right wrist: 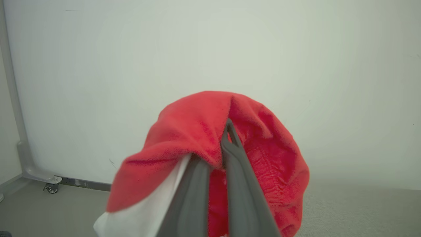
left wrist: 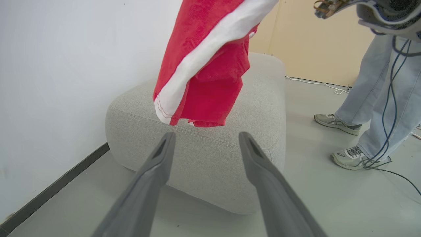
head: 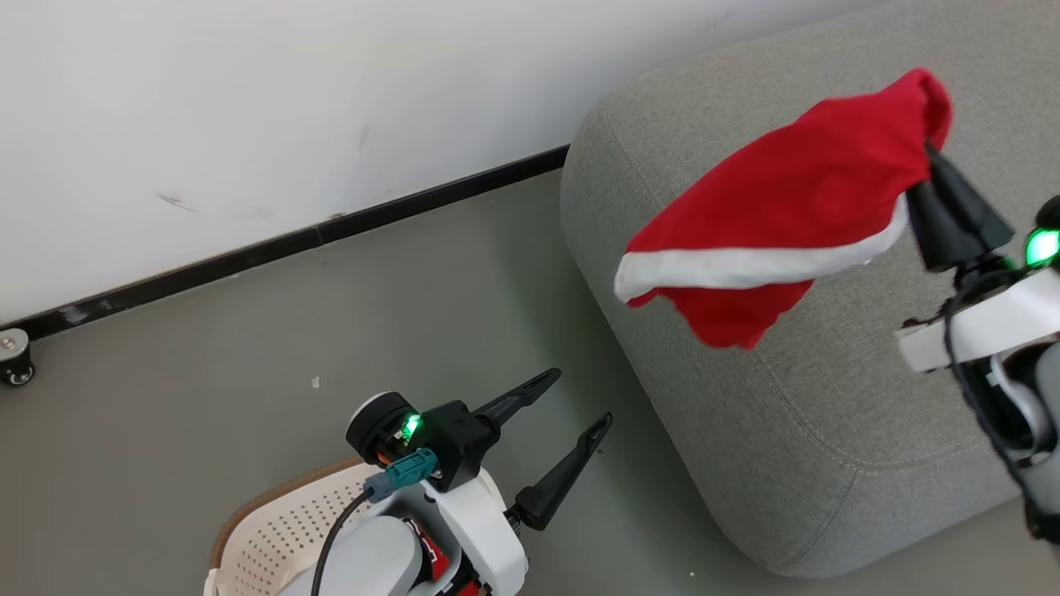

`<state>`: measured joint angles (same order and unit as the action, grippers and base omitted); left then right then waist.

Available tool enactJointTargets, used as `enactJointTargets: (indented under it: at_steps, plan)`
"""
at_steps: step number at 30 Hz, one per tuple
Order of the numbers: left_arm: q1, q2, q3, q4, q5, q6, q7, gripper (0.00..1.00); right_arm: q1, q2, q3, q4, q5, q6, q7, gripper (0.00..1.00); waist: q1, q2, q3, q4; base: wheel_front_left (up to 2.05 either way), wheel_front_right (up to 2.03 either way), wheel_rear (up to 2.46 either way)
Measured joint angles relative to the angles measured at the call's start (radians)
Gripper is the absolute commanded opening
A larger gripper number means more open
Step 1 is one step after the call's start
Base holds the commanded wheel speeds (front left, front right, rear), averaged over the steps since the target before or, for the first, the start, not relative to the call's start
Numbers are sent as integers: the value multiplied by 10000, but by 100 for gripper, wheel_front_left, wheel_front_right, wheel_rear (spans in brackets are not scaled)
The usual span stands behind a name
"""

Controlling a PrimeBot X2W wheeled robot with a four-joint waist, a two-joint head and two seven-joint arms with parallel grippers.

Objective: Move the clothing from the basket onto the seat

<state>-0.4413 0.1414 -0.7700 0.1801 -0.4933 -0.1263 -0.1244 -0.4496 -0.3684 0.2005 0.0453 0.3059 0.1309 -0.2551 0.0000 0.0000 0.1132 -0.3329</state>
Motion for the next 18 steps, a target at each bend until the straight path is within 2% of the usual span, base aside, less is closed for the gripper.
enactJointTargets:
  at_steps: [10, 18]
  plan:
    - [-1, 209, 4, -169, 2, 2, 155, 100, -723, -769, -871, 40, 178, 0, 0, 0, 0, 0, 284, -58, 0, 0, 0]
    - [-3, 284, -105, -403, 4, 2, 414, 100, -1294, -1501, -1429, 525, 408, 0, 0, 0, 0, 0, 653, -66, 0, 0, 0]
